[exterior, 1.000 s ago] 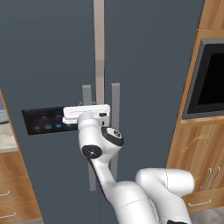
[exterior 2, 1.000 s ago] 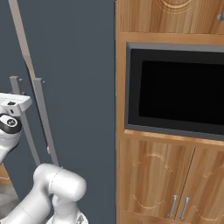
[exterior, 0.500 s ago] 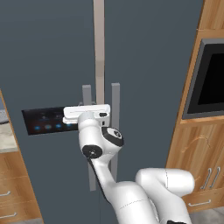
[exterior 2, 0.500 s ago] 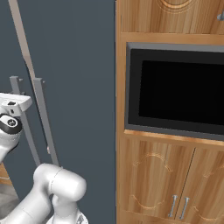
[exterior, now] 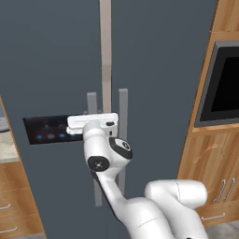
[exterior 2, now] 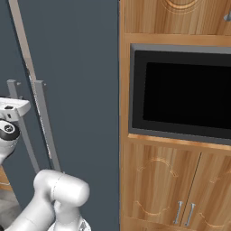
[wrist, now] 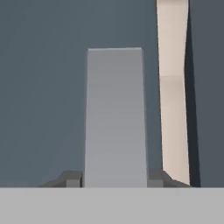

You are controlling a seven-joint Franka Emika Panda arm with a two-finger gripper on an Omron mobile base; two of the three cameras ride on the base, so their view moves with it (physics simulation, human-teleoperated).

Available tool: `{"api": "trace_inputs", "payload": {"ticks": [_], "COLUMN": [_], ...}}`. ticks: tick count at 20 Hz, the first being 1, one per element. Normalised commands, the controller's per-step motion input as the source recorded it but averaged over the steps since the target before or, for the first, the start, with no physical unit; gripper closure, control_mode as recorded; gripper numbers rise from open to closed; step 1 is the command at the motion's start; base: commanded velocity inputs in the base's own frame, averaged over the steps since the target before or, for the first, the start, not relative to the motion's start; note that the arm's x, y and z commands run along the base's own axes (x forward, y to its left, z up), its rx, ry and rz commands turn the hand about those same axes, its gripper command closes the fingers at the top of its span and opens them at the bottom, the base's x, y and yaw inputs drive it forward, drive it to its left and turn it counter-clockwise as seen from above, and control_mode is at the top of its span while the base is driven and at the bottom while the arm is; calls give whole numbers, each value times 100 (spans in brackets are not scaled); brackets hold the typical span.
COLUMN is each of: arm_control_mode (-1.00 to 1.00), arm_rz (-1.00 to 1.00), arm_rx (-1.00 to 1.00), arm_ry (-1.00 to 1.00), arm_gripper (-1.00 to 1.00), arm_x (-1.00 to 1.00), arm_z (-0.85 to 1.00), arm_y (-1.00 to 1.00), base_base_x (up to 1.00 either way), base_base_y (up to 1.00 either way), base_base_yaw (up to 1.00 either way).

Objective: Open the freezer door, pick up the ice cube tray from the freezer, and place it on the dining counter.

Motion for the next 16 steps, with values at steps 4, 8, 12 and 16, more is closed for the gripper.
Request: {"api": "trace_inputs", "payload": {"ticks": [4, 8, 12, 16], "arm_control_mode": [-100, -100, -100, -100], "arm_rz": [0, 0, 0, 0], "arm_rx": [0, 0, 0, 0], "arm_ry": [4, 5, 5, 4], "arm_gripper": [100, 100, 100, 100], "arm_x": [-27, -23, -23, -25], "arm_z": [0, 0, 0, 0], "arm_y": [25, 26, 28, 30], "base_base_x": [0, 0, 0, 0], "base_base_y": [0, 0, 0, 0], "base_base_yaw": [0, 0, 0, 0]}}
